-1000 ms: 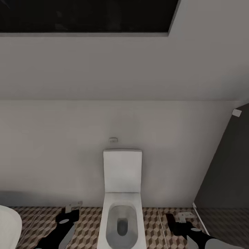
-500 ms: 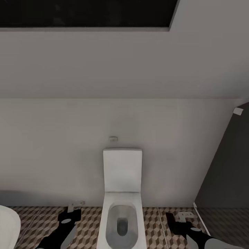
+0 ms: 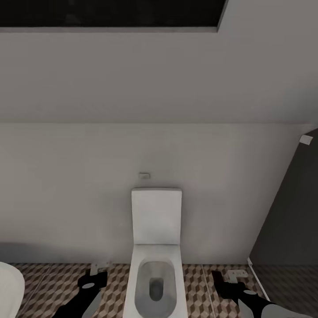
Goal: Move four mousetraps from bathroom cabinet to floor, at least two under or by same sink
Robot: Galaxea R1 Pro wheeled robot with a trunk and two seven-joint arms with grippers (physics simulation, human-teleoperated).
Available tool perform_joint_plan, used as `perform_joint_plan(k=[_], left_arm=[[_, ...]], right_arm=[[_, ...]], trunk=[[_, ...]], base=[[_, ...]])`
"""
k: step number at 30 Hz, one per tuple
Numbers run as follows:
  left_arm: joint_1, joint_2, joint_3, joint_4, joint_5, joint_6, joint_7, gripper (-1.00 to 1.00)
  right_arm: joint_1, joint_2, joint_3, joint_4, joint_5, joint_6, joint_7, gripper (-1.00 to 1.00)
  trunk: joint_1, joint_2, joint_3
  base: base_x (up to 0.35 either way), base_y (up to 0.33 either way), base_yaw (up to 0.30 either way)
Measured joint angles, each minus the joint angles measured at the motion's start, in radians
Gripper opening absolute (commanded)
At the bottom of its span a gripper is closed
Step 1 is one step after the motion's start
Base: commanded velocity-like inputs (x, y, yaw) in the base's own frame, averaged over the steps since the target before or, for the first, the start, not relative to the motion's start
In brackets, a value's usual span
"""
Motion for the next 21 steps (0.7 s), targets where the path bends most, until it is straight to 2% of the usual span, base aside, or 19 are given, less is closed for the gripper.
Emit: perform_joint_plan(k=[6,21], left_arm=[[0.0,0.001,-0.004,0.027,0.0,0.0,-0.006,-1.0],[0.0,0.001,-0.004,0.029,0.0,-0.004,-0.007,-1.0]], right_arm=[[0.0,0.0,0.0,-0.004,0.0,0.001,0.0,-1.0],[0.0,0.001,0.0,-0.004,0.0,0.001,0.0,-1.0]], trunk=[[0.023,-0.042,-0.019],[0.081,-0.147,-0.066]], base=[[0.0,0.0,0.0],[0.0,0.0,0.0]])
